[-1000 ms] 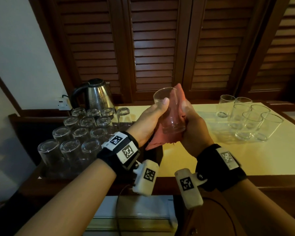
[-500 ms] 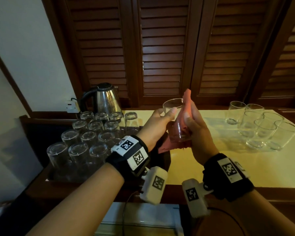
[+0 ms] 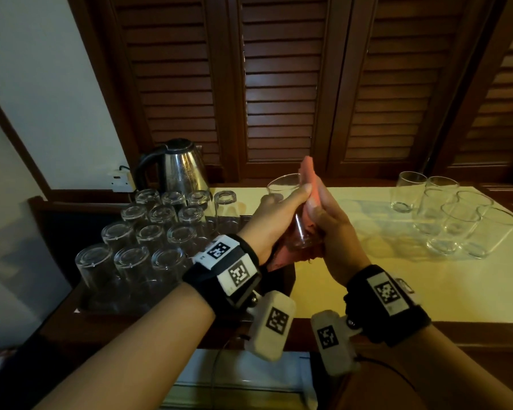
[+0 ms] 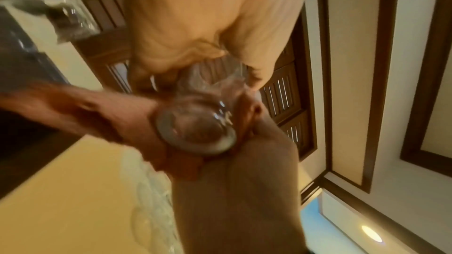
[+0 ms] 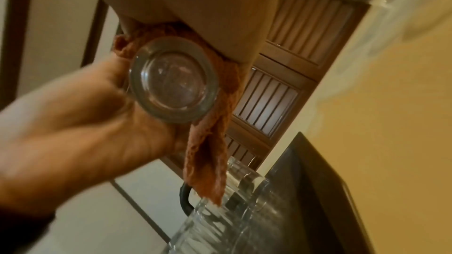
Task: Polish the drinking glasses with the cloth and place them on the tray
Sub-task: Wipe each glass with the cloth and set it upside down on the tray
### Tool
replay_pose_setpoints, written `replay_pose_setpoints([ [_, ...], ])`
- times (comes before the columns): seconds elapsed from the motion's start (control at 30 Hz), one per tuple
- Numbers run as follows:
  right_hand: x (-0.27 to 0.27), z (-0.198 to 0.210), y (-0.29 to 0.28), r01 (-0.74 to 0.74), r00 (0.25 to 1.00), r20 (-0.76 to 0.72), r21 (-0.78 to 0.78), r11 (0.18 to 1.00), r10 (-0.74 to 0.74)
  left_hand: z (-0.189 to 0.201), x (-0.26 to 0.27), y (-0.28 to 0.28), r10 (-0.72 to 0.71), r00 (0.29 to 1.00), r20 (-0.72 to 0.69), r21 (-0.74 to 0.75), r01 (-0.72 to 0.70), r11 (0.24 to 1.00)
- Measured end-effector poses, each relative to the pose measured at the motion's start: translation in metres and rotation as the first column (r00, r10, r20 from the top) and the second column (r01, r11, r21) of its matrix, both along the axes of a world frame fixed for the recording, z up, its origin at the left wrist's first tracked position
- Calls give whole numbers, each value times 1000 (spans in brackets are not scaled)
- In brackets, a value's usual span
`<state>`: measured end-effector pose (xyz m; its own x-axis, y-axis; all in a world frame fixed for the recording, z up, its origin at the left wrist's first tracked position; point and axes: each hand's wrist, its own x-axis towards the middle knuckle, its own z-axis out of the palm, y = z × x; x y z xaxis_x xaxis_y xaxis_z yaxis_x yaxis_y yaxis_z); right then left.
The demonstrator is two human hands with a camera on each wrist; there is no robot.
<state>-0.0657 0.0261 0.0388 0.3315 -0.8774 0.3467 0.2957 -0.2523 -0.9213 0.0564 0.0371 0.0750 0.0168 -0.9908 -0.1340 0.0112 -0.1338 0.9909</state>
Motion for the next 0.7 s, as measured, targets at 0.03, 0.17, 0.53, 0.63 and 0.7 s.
replay_pose_setpoints([
  [0.03,2,-2,-1,-5,1000,6,-6,1000,5,-1,-3,1,46,999,-22,3,-46,999],
  [0.17,1,-4,1,-97,989,123,147,984,80,-3,-5,-4,112,994,-8,-62,-112,992],
  [0.53,-18,-3,-1,-212,912,411,448,869,11,2,15,-16,76,980,-183,-129,-101,987],
  [0.63,-19,0,-6,-161,928,373,429,889,-12,-3,18,-13,46,980,-192,-172,-80,982],
  [0.7,-17,-1,-9,-123,936,350,439,890,-44,-8,13,-9,38,988,-148,-221,-70,973],
])
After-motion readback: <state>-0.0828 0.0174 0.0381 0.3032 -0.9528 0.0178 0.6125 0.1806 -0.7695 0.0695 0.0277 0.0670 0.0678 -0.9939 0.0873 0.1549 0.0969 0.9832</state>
